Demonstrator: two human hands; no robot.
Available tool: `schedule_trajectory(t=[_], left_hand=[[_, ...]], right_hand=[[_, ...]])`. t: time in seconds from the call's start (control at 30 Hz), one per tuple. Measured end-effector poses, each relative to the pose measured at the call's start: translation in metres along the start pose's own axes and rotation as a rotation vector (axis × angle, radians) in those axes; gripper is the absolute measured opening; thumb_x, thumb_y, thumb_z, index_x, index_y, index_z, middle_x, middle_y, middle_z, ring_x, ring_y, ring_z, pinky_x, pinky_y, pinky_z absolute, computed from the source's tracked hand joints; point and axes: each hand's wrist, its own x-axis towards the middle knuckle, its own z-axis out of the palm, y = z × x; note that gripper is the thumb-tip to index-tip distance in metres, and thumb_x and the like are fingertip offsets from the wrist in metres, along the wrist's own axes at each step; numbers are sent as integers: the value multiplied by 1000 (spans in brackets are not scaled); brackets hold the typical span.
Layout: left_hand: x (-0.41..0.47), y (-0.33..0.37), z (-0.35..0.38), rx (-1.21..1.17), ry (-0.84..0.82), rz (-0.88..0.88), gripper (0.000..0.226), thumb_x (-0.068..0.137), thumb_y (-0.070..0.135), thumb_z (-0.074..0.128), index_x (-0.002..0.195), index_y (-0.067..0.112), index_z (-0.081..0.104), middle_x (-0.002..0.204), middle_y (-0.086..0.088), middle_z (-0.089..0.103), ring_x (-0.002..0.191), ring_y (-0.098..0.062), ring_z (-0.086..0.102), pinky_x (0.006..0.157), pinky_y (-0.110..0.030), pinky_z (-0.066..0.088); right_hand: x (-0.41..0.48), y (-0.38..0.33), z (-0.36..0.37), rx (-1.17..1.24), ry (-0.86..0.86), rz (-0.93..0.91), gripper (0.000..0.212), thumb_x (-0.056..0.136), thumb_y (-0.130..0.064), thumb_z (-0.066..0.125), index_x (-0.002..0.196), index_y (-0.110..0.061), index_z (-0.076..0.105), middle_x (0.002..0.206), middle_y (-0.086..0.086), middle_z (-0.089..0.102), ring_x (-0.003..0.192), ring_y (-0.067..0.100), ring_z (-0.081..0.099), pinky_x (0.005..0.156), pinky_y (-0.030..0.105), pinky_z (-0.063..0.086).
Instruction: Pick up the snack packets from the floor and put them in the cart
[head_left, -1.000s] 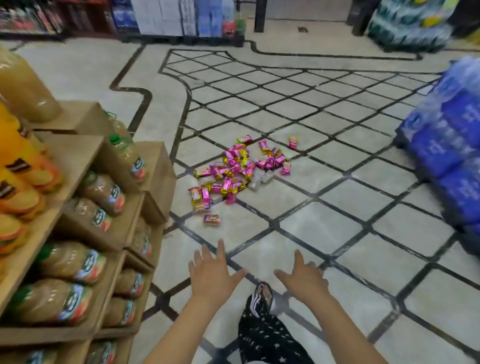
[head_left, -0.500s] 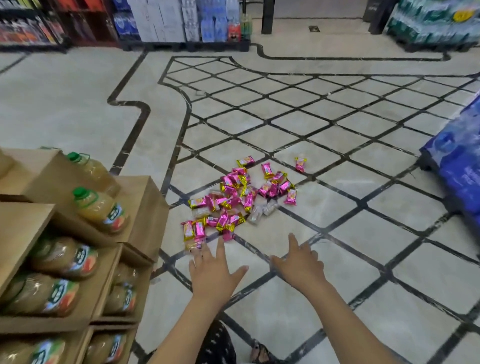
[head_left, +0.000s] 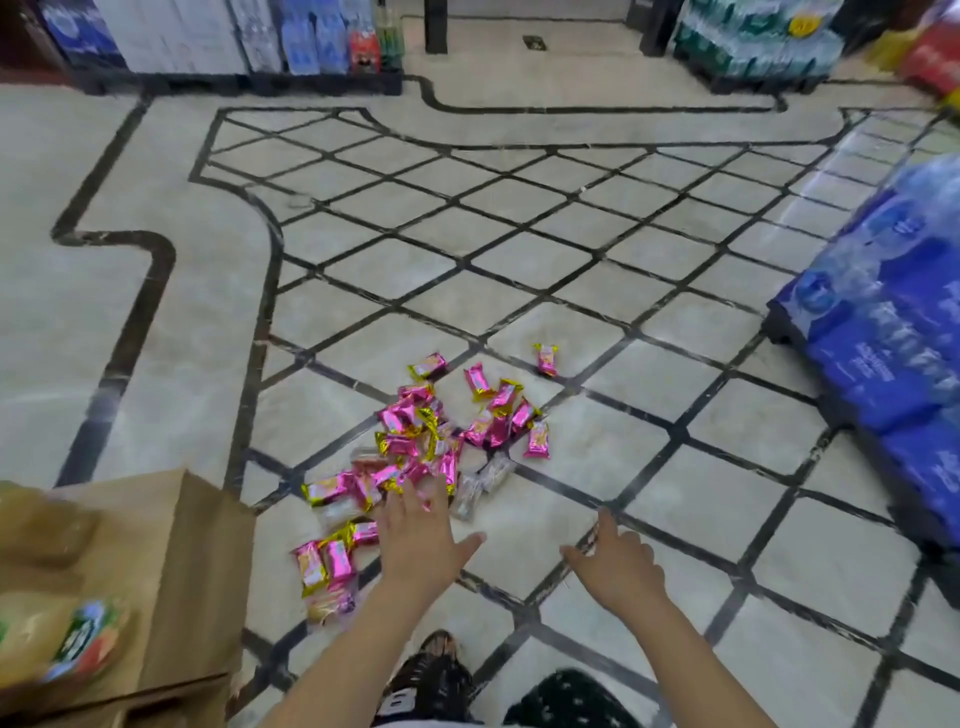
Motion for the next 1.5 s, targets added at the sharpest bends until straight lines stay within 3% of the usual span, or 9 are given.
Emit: schedule_trajectory(t=[0.3, 0.5, 0.67, 0.83, 1.07, 1.17, 1.33, 1.5], left_hand=[[117, 74, 3, 83, -75, 17, 98, 88, 73, 44, 157, 22, -4, 162, -23, 3, 149, -41, 8, 119, -52, 15], [176, 133, 20, 104, -139, -99, 100, 87, 76, 41, 157, 26, -11, 162, -23, 7, 149, -40, 10, 119, -51, 15], [217, 177, 31, 92, -238, -186, 96, 87, 76, 41, 155, 35, -14, 163, -21, 6, 150, -39, 10, 121, -50, 16], [259, 182, 45, 33, -209, -231, 91, 89, 73, 41, 155, 38, -11, 163, -19, 9, 150, -37, 10, 121, -49, 14], [346, 143, 133, 123, -310, -212, 93, 91, 73, 36, 154, 32, -17, 162, -21, 5, 149, -38, 8, 120, -48, 14], [402, 117, 192, 155, -307, -151, 90, 92, 74, 35, 155, 31, -12, 162, -22, 5, 150, -38, 7, 119, -48, 14], [508, 70, 311, 225, -331, -64, 93, 93, 69, 40, 152, 33, -21, 162, -23, -7, 150, -39, -4, 121, -49, 3], [592, 28, 436, 276, -301, -26, 100, 86, 78, 38, 139, 36, -36, 163, -21, -5, 151, -36, 2, 122, -48, 8]], right_hand=[[116, 29, -51, 53, -70, 129, 81, 91, -63, 44, 154, -27, 10, 148, 17, 34, 134, 37, 34, 107, 45, 36], [227, 49, -107, 17, -167, 76, 88, 89, -63, 48, 155, -22, 8, 153, 18, 31, 138, 36, 32, 109, 46, 36], [297, 66, -157, -129, -132, 24, 77, 94, -60, 42, 152, -19, 14, 140, 18, 42, 128, 37, 43, 101, 42, 40], [364, 76, -154, -243, -239, -4, 69, 97, -56, 41, 149, -16, 19, 139, 20, 42, 127, 38, 42, 101, 44, 39], [480, 44, -77, -175, -298, -23, 77, 93, -58, 47, 154, -23, 14, 142, 20, 42, 130, 39, 41, 103, 46, 39], [548, 30, -17, -149, -277, -26, 78, 93, -58, 47, 154, -25, 12, 129, 19, 50, 120, 39, 49, 97, 46, 44], [676, 19, 99, -236, -190, -100, 85, 91, -65, 42, 155, -29, -1, 120, 18, 51, 109, 36, 52, 81, 38, 41], [781, 14, 207, -124, -75, -66, 93, 86, -68, 50, 154, -35, -4, 126, 21, 44, 115, 39, 47, 93, 43, 41]])
